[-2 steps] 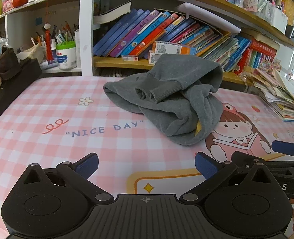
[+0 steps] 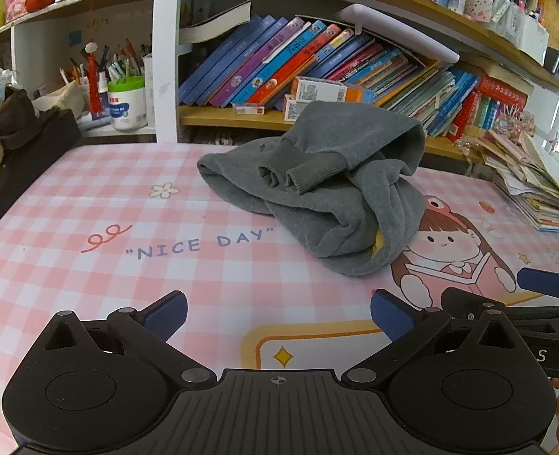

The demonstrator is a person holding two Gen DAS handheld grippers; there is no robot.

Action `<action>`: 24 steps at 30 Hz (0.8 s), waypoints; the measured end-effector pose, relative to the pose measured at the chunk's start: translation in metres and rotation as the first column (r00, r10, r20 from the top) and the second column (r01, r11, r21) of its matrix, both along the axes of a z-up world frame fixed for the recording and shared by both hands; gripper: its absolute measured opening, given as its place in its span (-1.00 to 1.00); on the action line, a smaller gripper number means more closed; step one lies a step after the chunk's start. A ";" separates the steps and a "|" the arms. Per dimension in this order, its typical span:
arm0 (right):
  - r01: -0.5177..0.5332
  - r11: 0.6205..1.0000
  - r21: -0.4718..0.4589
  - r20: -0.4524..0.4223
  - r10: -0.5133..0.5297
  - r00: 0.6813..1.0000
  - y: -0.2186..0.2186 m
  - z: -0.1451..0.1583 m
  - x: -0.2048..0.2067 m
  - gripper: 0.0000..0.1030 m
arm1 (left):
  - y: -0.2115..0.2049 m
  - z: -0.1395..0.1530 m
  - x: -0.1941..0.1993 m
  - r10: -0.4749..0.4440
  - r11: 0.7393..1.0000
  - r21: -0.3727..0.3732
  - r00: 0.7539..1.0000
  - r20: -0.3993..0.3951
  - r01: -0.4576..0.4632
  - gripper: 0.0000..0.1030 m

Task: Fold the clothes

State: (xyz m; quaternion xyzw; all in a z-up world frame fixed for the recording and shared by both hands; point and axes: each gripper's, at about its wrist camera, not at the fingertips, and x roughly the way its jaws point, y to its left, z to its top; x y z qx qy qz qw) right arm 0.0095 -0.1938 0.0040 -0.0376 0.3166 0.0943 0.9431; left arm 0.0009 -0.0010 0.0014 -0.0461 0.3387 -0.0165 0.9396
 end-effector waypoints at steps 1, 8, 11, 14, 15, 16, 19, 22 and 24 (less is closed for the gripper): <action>0.000 1.000 0.000 0.000 0.000 1.000 0.000 0.000 0.000 0.88 | 0.000 0.001 0.000 -0.001 1.000 0.000 1.000 -0.003 0.001 1.00; 0.000 1.000 0.001 -0.004 0.000 1.000 0.000 0.000 0.000 0.89 | 0.002 -0.006 -0.001 -0.015 1.000 0.012 1.000 -0.002 0.015 1.00; 0.000 1.000 0.002 -0.005 0.000 1.000 0.000 0.000 0.000 0.89 | 0.001 -0.007 -0.001 -0.012 1.000 0.007 1.000 -0.009 0.012 1.00; 0.000 1.000 0.002 -0.007 0.001 1.000 -0.001 -0.001 0.000 0.89 | 0.002 -0.007 0.000 -0.013 1.000 0.005 1.000 -0.015 0.013 1.00; -0.001 1.000 0.002 -0.007 0.001 1.000 -0.001 -0.001 0.000 0.89 | 0.002 -0.007 0.000 -0.014 1.000 0.005 1.000 -0.016 0.014 1.00; -0.001 1.000 0.002 -0.008 0.001 1.000 -0.001 -0.001 0.000 0.89 | 0.001 -0.007 0.000 -0.014 1.000 0.006 1.000 -0.017 0.014 1.00; -0.001 1.000 0.003 -0.009 0.001 1.000 -0.001 -0.001 0.000 0.89 | 0.001 -0.007 -0.001 -0.015 1.000 0.007 1.000 -0.018 0.016 1.00; -0.001 1.000 0.003 -0.010 0.001 1.000 -0.001 -0.001 0.000 0.89 | 0.001 -0.007 -0.002 -0.016 1.000 0.007 1.000 -0.018 0.016 1.00; -0.002 1.000 0.003 -0.009 0.002 1.000 -0.001 -0.001 0.000 0.89 | 0.001 -0.007 -0.002 -0.015 1.000 0.007 1.000 -0.019 0.015 1.00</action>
